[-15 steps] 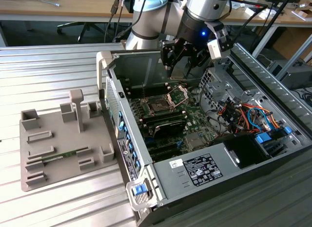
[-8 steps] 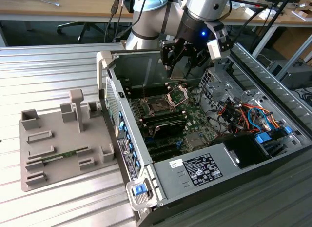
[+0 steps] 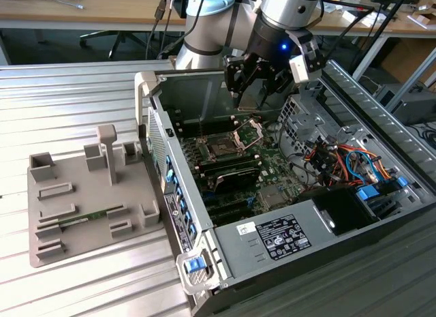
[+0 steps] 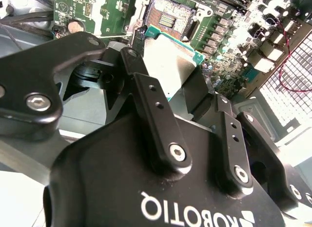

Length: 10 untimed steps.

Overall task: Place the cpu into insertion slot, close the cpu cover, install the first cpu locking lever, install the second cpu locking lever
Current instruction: 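Place the cpu into insertion slot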

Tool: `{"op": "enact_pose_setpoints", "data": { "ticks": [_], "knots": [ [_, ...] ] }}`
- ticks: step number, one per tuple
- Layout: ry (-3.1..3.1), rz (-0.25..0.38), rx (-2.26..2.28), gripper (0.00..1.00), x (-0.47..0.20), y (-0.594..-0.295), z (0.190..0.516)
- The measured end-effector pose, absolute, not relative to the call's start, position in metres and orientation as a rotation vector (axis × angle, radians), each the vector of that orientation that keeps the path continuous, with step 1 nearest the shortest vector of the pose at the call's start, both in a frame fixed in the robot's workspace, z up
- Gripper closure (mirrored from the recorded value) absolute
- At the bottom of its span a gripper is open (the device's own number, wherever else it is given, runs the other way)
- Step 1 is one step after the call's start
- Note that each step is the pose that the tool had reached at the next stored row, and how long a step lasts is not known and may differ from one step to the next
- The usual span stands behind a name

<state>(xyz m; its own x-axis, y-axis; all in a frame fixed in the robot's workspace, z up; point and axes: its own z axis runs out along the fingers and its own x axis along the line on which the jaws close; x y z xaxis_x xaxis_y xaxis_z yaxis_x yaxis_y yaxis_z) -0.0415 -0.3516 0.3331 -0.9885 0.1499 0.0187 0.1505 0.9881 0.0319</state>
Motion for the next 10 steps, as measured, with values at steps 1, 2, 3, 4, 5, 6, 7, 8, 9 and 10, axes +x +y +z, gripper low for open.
{"op": "enact_pose_setpoints", "data": {
  "ticks": [1,2,3,4,5,6,7,8,9,10],
  "knots": [
    [-3.116,-0.052,-0.237,0.46,-0.0415,-0.3515,0.3331],
    [-3.116,-0.052,-0.238,0.46,-0.0415,-0.3516,0.3331],
    [-3.116,-0.052,-0.241,0.46,-0.0415,-0.3516,0.3331],
    [-3.116,-0.052,-0.242,0.46,-0.0415,-0.3516,0.3331],
    [-3.116,-0.052,-0.243,0.46,-0.0415,-0.3516,0.3331],
    [-3.115,-0.052,-0.246,0.46,-0.0415,-0.3516,0.3331],
    [-3.115,-0.052,-0.248,0.46,-0.0415,-0.3516,0.3331],
    [-3.115,-0.052,-0.249,0.46,-0.0415,-0.3516,0.3331],
    [-3.115,-0.052,-0.25,0.46,-0.0415,-0.3516,0.333],
    [-3.115,-0.052,-0.252,0.46,-0.0415,-0.3516,0.333]
  ]
}}
